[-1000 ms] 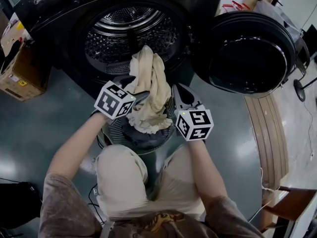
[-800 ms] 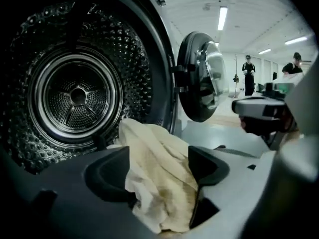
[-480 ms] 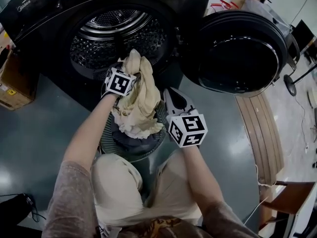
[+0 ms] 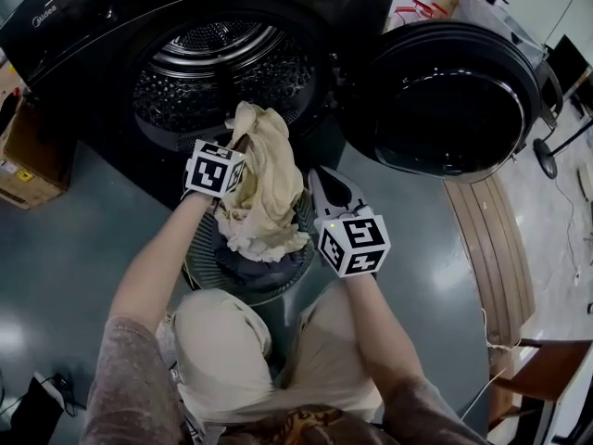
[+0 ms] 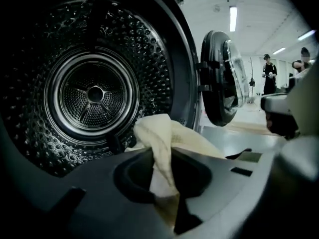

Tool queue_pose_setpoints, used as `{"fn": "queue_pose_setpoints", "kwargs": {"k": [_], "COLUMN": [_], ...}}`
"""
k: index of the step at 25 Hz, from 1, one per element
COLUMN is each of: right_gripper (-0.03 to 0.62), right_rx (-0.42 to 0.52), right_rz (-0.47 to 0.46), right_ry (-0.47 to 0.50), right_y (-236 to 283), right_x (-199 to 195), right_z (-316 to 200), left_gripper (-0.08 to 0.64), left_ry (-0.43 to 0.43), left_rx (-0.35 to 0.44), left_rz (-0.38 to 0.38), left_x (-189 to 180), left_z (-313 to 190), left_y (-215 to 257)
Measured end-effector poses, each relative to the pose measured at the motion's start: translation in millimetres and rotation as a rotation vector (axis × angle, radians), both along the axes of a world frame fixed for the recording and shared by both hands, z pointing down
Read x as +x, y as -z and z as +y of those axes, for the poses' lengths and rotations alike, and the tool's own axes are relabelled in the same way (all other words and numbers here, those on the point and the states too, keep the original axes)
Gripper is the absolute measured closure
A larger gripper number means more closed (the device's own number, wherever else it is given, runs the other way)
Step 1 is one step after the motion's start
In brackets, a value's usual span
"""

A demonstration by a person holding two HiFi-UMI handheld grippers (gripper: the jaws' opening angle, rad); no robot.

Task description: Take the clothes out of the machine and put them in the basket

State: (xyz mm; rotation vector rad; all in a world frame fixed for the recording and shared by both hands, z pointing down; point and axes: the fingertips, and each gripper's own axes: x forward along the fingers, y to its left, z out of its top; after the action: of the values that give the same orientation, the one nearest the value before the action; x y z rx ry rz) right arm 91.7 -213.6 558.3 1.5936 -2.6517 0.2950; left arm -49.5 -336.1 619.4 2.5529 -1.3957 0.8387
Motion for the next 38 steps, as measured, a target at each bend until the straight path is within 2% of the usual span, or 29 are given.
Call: {"fn": "queue_pose_setpoints", "kwargs": {"k": [6, 9, 15, 20, 22, 24, 25, 27, 31, 34, 38], "right_gripper": [0.595, 0.595, 0.595, 0.595, 0.595, 0.595, 0.595, 0.595, 0.595, 0.595, 0.595], "right_rx": [-0.017, -0.012, -0.004, -0.012, -0.014, -0.009, -0.007, -0.019, -0.087, -0.127, -0.200], "right_rz": [-0.039, -0.035, -0.031, -0.028, -0.026, -0.003, 0.013, 0.009, -0.067, -0.103, -0.087], "right_ry": [0.006, 0.016, 0.040, 0.055, 0.056, 0.055, 0.053, 0.046, 0.026, 0.004, 0.009], "right_y": [-3.6, -3.4, -3.6, -8.3, -9.3, -11.9, -14.0, -17.7, -11.8, 12.0, 61.9], "right_x": [-3.1, -7.1, -17.2, -25.4, -27.4, -30.0, -31.5, -33.6, -32.9, -32.7, -45.6], "right_z": [-3.2, -6.9, -7.1, -8.4, -9.1, -10.0, -10.4, -10.8, -13.1, -23.2, -27.0], "left_gripper": [0.499, 0.497, 0.495, 0.490, 0.453, 0.303, 0.252, 0.215, 0.207, 0.207, 0.207], "left_ry": [-0.149, -0.192, -0.221, -0.210, -0.183, -0.159, -0.156, -0.160, -0.185, -0.188, -0.169], "left_rx": [-0.060, -0.080, -0.132, -0.156, -0.149, -0.148, -0.152, -0.160, -0.213, -0.261, -0.349], "left_rz": [0.050, 0.061, 0.113, 0.125, 0.114, 0.106, 0.105, 0.101, 0.126, 0.149, 0.171], "left_x": [-2.0, -4.9, -9.0, -9.8, -12.9, -15.5, -16.0, -17.2, -22.7, -33.1, -43.9], "left_z": [79.4, 112.2, 159.1, 168.1, 162.5, 156.3, 154.4, 152.4, 154.4, 153.5, 160.8], "left_y": [20.4, 26.9, 29.4, 20.5, 16.9, 12.8, 10.6, 7.9, 15.5, 27.7, 59.1]}}
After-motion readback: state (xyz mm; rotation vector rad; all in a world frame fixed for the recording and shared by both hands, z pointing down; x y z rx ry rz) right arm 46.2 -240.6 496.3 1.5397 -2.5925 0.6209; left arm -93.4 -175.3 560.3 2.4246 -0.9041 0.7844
